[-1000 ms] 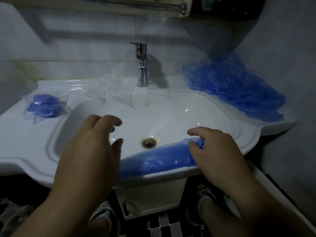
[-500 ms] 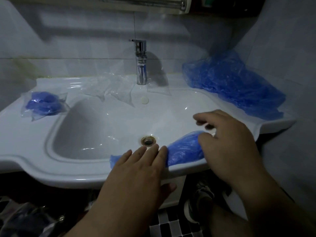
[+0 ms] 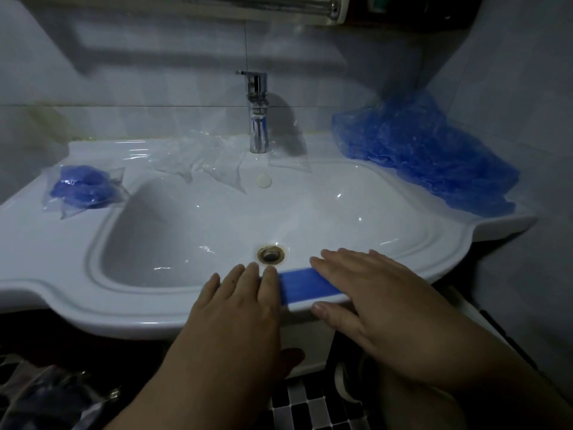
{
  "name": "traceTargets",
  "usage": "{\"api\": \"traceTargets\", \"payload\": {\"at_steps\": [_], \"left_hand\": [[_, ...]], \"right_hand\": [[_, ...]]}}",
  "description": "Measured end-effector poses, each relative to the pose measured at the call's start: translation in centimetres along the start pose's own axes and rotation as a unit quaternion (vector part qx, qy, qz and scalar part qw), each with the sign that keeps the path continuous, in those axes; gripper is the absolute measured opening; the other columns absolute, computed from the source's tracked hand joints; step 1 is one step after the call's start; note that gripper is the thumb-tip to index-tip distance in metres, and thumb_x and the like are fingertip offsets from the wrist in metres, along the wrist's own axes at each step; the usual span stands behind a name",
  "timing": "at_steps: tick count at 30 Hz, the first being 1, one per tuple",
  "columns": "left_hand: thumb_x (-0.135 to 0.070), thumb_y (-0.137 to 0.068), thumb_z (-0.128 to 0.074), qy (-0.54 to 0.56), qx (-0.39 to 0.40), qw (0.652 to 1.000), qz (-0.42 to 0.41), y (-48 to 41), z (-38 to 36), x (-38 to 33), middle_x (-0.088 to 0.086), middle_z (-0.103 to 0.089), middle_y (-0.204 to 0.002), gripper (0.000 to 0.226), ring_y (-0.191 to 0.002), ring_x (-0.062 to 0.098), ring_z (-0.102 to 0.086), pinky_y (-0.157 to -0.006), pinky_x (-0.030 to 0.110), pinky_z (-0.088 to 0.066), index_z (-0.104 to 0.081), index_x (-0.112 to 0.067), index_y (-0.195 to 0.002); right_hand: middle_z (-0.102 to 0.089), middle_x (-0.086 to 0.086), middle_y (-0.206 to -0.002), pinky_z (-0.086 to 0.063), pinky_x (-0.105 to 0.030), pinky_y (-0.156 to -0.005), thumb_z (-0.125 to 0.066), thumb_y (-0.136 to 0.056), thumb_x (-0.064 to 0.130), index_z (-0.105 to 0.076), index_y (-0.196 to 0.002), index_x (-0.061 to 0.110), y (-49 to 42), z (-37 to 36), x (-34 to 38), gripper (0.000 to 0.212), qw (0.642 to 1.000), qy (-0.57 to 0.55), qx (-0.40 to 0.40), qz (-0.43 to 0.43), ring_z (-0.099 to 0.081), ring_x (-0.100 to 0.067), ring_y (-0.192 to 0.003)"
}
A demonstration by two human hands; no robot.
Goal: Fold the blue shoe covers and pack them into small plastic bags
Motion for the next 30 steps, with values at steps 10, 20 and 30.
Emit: {"api": "traceTargets", "payload": {"at_steps": [10, 20, 30], "left_hand": [[-0.078, -0.081, -0.039, -0.004, 0.021, 0.997, 0.067, 0.0, 1.1, 0.8, 0.004, 0.003, -0.162, 0.103, -0.149, 0.026, -0.003, -0.121, 0.048, -0.009, 0.010, -0.019, -0.149], [-0.043, -0.063, -0.065, 0.149, -0.220, 0.958, -0.108, 0.0, 2.3, 0.3, -0.009, -0.067, -0.077, 0.018, -0.060, 0.013, -0.060, -0.048, 0.027, -0.047, -0.074, -0.028, -0.070], [-0.049, -0.072, -0.074, 0.237, -0.200, 0.949, -0.060, -0.3, 1.8, 2.1, -0.023, -0.054, -0.081, 0.016, -0.068, -0.001, -0.049, -0.062, 0.011, -0.033, -0.067, -0.039, -0.084]], "right_hand": [[0.003, 0.019, -0.161, 0.003, -0.026, -0.121, -0.038, -0.094, 0.061, 0.001, -0.152, 0.039, 0.2, -0.2, -1.2, 0.073, 0.999, 0.030, 0.001, -0.011, 0.004, 0.000, -0.147], [-0.015, 0.039, -0.145, -0.006, -0.020, -0.120, -0.070, -0.084, 0.040, -0.026, -0.143, 0.050, 0.7, 0.3, -1.5, 0.075, 0.989, -0.084, -0.117, 0.035, -0.010, 0.016, -0.136], [-0.065, 0.020, -0.096, -0.049, -0.021, -0.083, -0.080, -0.075, 0.027, -0.070, -0.094, 0.036, -0.3, -0.2, -4.5, 0.023, 0.958, -0.220, -0.170, 0.070, -0.062, -0.003, -0.096]]}}
Point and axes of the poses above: each hand's wrist, its own y-axis away from the middle knuckle, its own z-axis out of the back of the hand, x = y × z, the point moved 1 cm from there along -y, towards the middle knuckle
